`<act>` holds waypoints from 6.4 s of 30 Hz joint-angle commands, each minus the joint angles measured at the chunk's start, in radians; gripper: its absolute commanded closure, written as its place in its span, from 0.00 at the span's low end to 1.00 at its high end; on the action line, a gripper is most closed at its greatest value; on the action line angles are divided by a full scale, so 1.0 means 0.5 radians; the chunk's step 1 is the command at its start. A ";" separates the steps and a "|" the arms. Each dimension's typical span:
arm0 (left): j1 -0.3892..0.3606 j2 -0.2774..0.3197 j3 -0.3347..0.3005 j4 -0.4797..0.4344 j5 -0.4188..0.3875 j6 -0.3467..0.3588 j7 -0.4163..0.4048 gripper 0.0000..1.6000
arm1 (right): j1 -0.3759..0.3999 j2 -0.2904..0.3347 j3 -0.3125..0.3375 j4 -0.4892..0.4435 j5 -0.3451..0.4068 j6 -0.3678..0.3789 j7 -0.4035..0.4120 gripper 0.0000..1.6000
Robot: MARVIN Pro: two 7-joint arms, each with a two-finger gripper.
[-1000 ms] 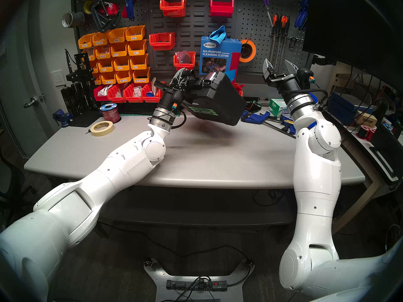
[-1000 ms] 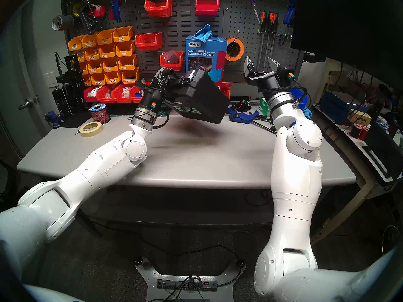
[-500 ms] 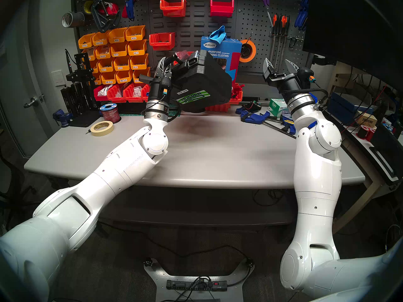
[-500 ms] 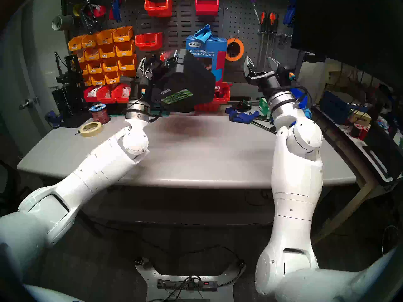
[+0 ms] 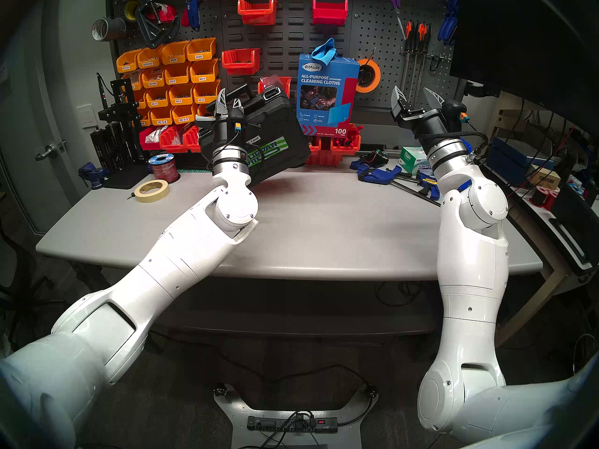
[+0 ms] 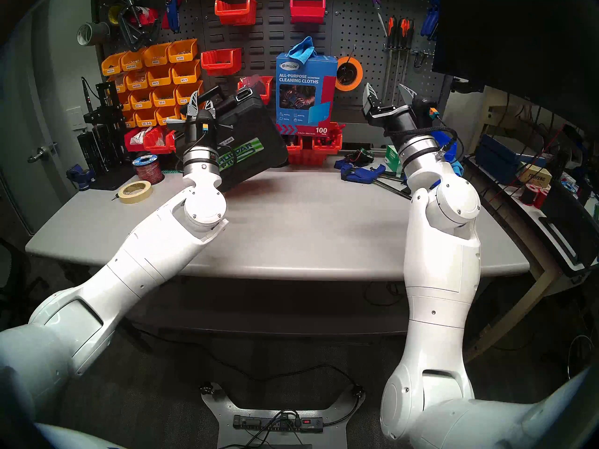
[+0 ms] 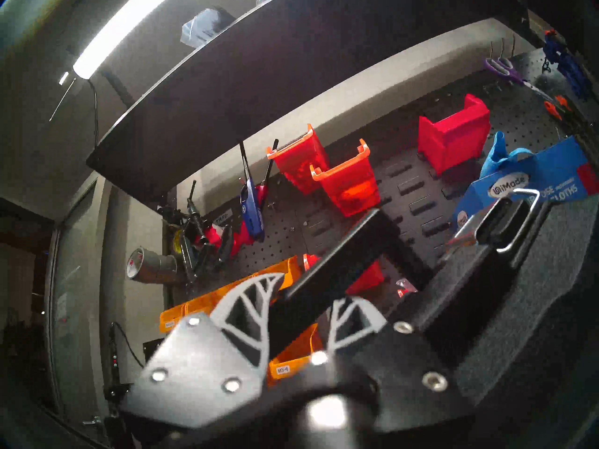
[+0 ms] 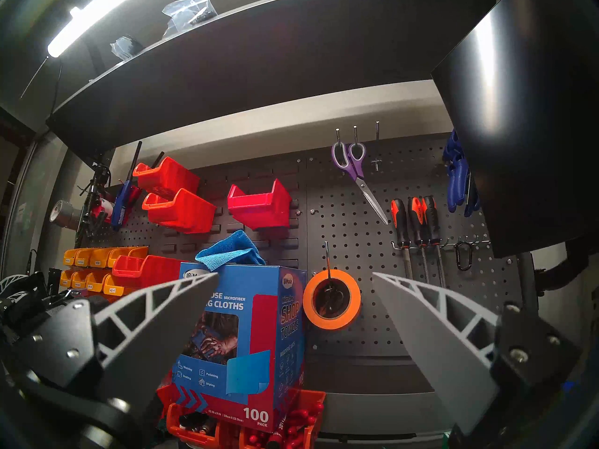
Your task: Open the tool box
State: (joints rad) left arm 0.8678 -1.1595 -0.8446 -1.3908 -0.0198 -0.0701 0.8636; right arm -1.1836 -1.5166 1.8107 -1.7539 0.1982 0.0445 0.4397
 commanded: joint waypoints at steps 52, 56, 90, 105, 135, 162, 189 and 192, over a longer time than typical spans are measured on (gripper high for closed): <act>0.976 0.267 0.025 -1.568 -0.784 1.936 0.262 1.00 | -0.025 0.035 -0.020 -0.071 0.001 -0.002 -0.036 0.00; 0.989 0.189 -0.025 -1.594 -0.910 2.059 0.296 1.00 | -0.028 0.036 -0.021 -0.077 0.001 0.002 -0.040 0.00; 0.733 -0.124 -0.638 -1.381 -0.758 2.060 0.131 1.00 | -0.033 0.053 -0.035 -0.077 0.014 -0.002 -0.059 0.00; 0.600 -0.064 -0.848 -1.075 -0.683 2.049 0.033 1.00 | -0.036 0.061 -0.040 -0.080 0.021 0.001 -0.067 0.00; 0.645 0.671 -0.631 -0.630 0.071 1.023 -0.637 1.00 | -0.034 0.076 -0.053 -0.068 0.034 -0.009 -0.082 0.00; 0.412 1.018 -0.424 -0.418 0.569 0.062 -0.906 1.00 | -0.033 0.089 -0.065 -0.057 0.043 -0.011 -0.098 0.00; 0.170 1.113 -0.238 -0.106 1.007 -0.914 -0.985 1.00 | -0.036 0.103 -0.074 -0.063 0.055 -0.013 -0.109 0.00; 0.121 1.097 -0.213 -0.034 1.071 -1.055 -0.954 1.00 | -0.037 0.105 -0.074 -0.064 0.058 -0.013 -0.110 0.00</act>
State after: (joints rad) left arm 0.9991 -0.6059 -0.9512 -1.4427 0.4792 -0.5101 0.3592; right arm -1.2064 -1.4662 1.7710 -1.7725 0.2259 0.0407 0.3832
